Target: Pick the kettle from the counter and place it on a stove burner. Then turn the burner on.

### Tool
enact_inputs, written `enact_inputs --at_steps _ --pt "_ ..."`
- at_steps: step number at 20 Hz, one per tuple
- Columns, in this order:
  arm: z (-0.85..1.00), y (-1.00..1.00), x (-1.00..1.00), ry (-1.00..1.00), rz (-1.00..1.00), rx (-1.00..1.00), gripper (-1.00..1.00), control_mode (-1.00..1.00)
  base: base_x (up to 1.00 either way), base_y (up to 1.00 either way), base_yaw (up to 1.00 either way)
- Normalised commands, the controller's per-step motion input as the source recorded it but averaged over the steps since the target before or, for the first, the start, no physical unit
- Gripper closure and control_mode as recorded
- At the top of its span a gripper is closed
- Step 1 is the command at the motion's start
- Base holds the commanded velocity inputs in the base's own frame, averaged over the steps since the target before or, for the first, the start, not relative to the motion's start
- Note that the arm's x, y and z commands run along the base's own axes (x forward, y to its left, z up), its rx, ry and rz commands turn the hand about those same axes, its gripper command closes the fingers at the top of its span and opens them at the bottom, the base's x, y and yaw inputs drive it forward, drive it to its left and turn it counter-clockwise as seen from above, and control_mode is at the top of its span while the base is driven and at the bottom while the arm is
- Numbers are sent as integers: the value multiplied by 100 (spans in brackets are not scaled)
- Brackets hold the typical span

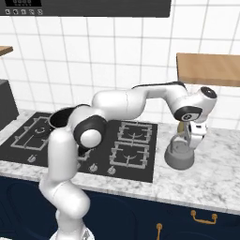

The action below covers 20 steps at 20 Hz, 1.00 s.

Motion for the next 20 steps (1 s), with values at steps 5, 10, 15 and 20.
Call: enact_inputs --at_steps 5,10,15,20 --pt "30 100 -7 -11 -14 0 100 -100 0 0 0" --pt "41 100 3 -4 -19 0 100 -100 0 0 0" --pt "17 100 16 0 -22 0 100 -100 0 0 0" --pt "-3 83 24 0 -15 2 100 -100 0 0 0"
